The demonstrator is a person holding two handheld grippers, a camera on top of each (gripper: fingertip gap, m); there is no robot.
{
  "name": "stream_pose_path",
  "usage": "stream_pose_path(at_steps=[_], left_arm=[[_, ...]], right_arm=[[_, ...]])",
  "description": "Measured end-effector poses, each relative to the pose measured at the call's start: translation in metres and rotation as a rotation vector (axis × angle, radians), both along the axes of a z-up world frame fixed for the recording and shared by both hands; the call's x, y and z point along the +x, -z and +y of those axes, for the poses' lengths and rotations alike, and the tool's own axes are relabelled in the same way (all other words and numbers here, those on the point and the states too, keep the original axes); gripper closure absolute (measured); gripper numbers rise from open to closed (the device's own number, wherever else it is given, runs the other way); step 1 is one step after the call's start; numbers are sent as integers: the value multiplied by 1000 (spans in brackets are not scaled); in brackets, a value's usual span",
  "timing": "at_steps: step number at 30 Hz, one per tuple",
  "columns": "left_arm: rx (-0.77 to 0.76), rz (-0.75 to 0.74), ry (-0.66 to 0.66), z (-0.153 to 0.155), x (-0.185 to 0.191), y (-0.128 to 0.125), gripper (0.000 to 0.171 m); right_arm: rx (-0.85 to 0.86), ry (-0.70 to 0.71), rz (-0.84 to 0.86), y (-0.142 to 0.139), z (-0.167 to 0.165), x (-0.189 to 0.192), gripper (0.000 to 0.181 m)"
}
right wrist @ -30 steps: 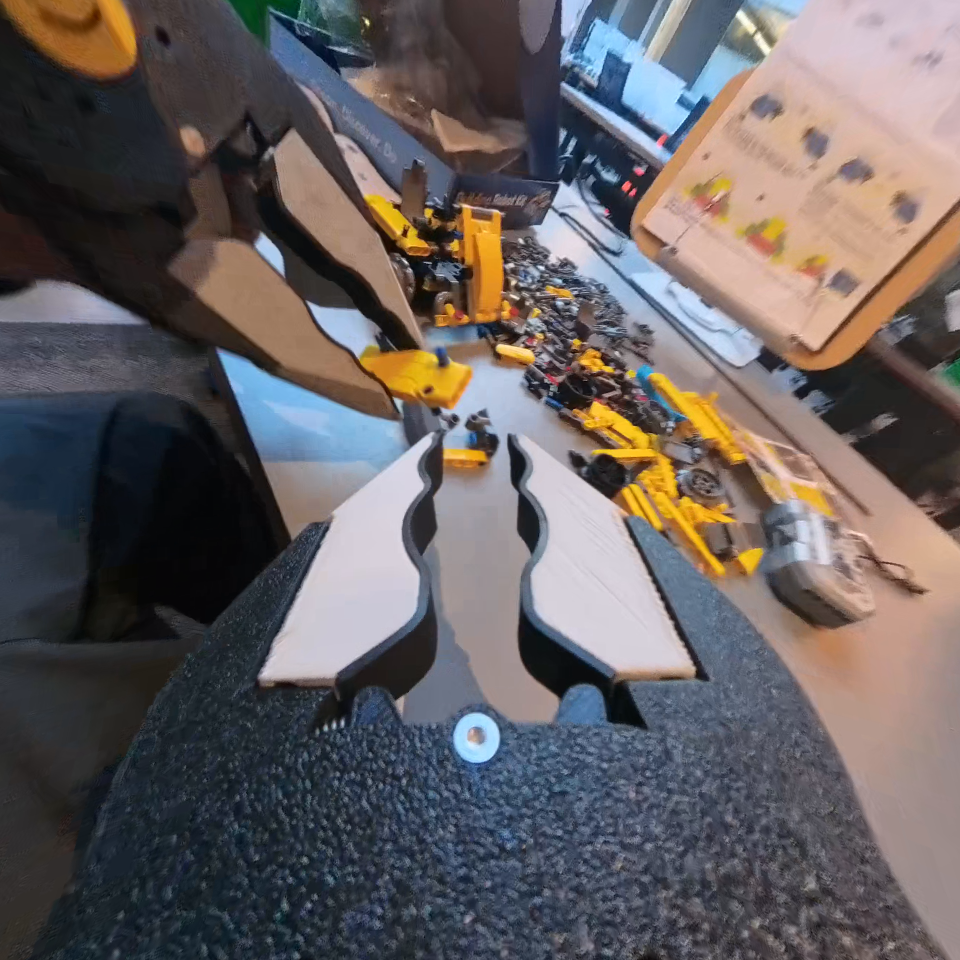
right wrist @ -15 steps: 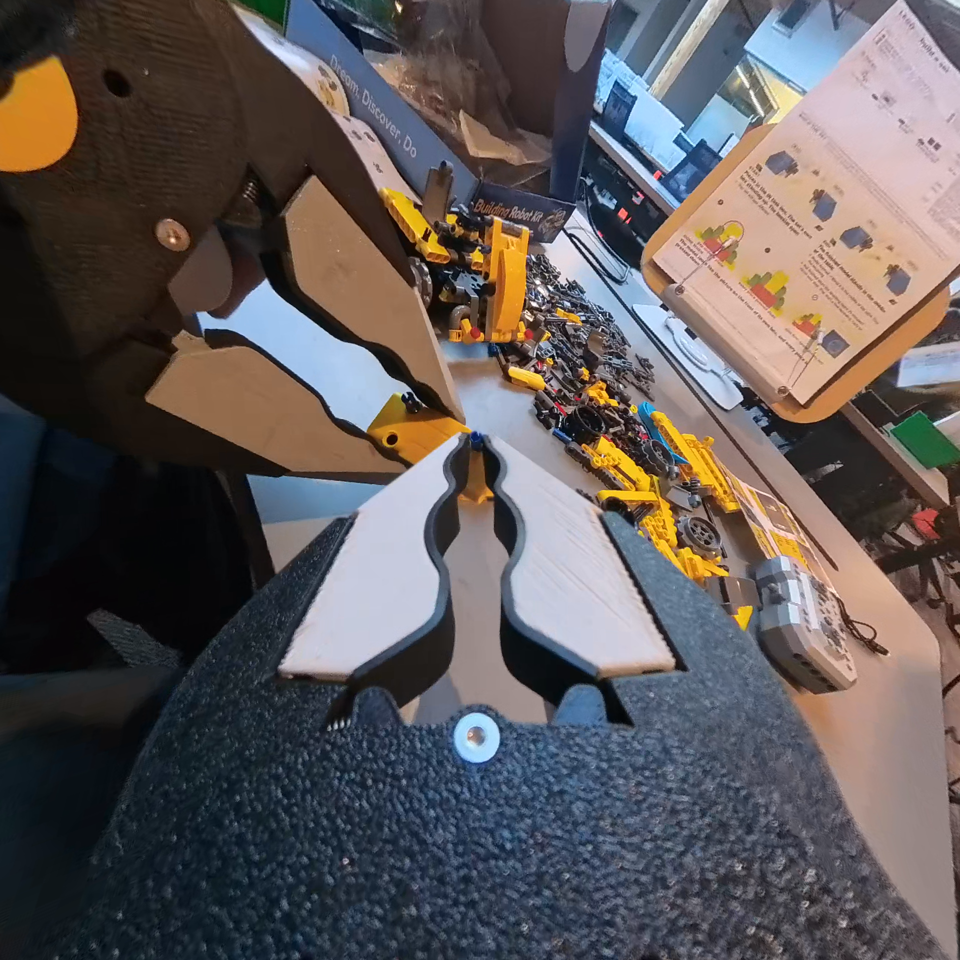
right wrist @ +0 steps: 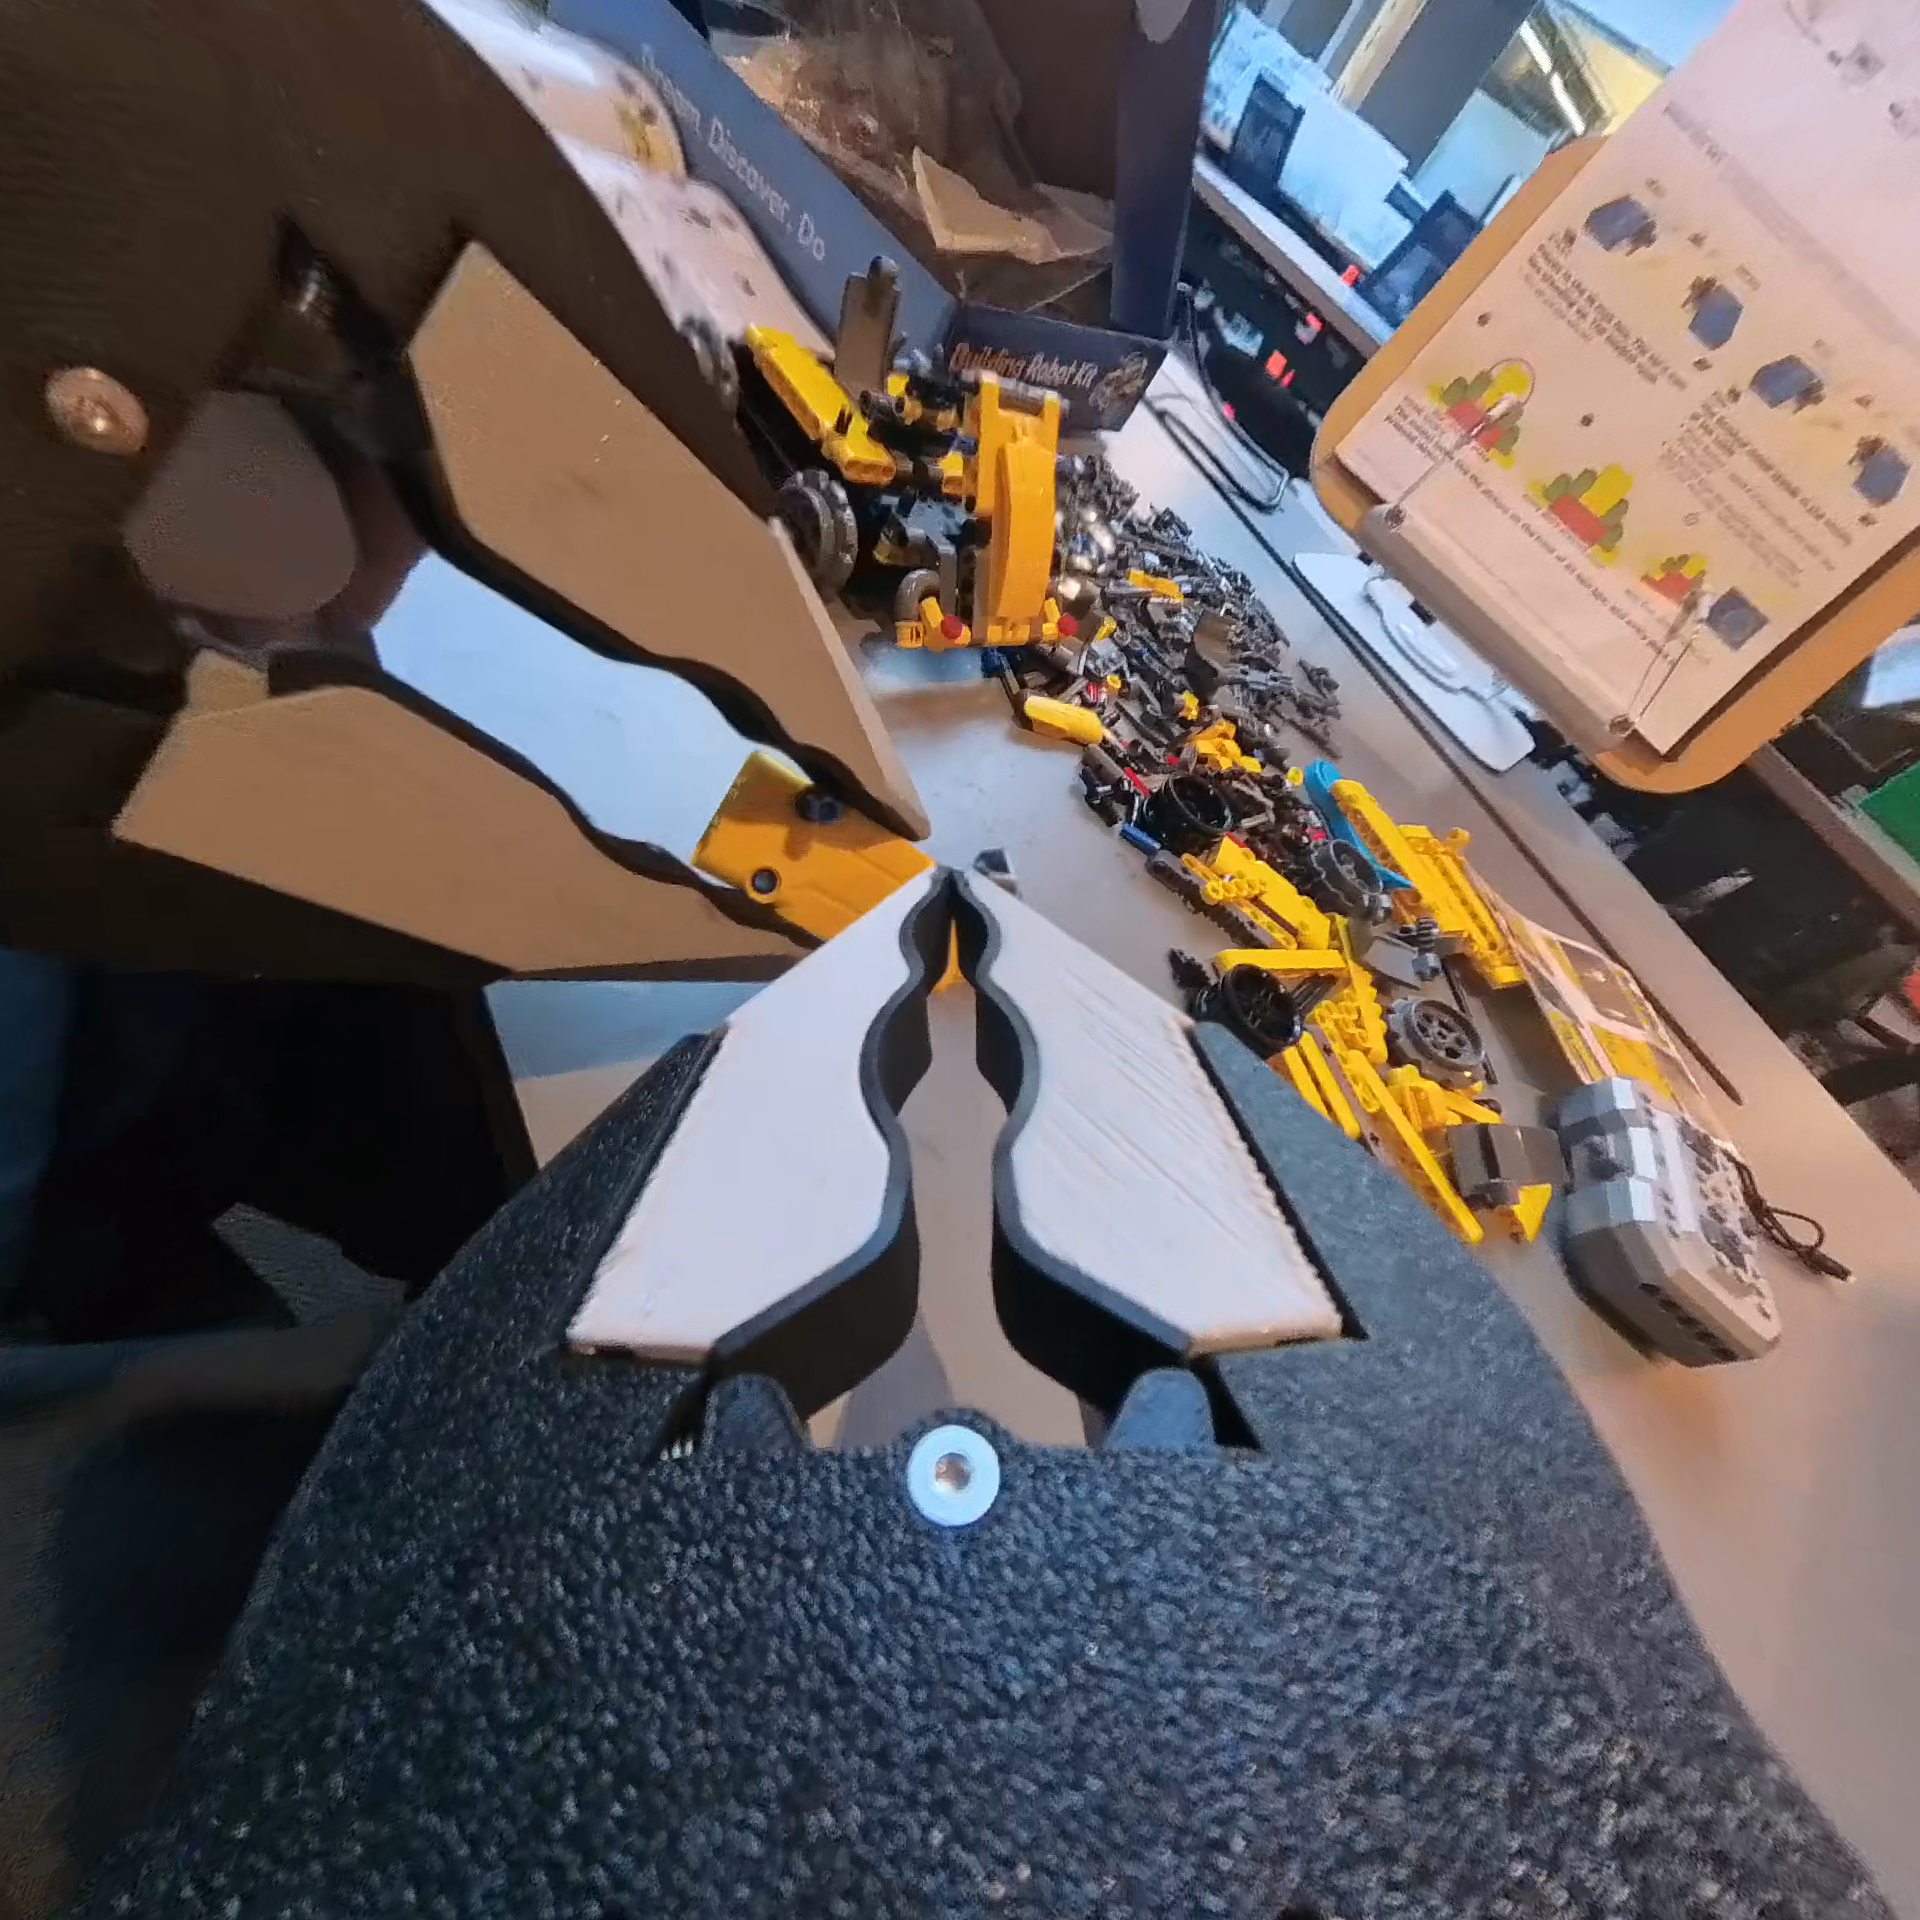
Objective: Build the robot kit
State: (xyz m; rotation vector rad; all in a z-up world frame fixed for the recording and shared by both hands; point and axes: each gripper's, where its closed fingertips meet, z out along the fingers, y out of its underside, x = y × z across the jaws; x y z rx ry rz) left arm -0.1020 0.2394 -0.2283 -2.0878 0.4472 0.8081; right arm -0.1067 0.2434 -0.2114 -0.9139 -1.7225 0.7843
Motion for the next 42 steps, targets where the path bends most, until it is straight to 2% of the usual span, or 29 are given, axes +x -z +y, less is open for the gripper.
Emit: stream_pose_path(at_steps=[1, 6, 10, 13, 18, 21, 26, 32, 42], left_arm=[[10, 2, 6, 1, 0, -2, 147], [-9, -60, 2, -2, -9, 12, 146], [19, -28, 43, -3, 0, 12, 147], [-30, -119, 43, -10, 8, 31, 146], [-6, -219, 16, -13, 6, 35, 147], [10, -206, 25, -11, 8, 34, 147], [12, -201, 23, -11, 8, 34, 147], [18, -190, 32, -11, 10, 34, 147], [18, -170, 32, -11, 10, 34, 146]], right_arm=[[-19, -6, 26, -5, 0, 1, 181], [-65, -13, -1, -4, 2, 5, 179], [-204, -44, -103, 3, -2, 8, 173], [-274, -76, -234, 16, -8, 13, 170], [-317, -74, -282, 24, -3, 21, 174], [-309, -86, -285, 24, -6, 19, 176], [-242, -50, -314, 33, -6, 13, 167], [-244, -59, -325, 34, -9, 10, 175], [-235, -55, -325, 34, -9, 12, 176]])
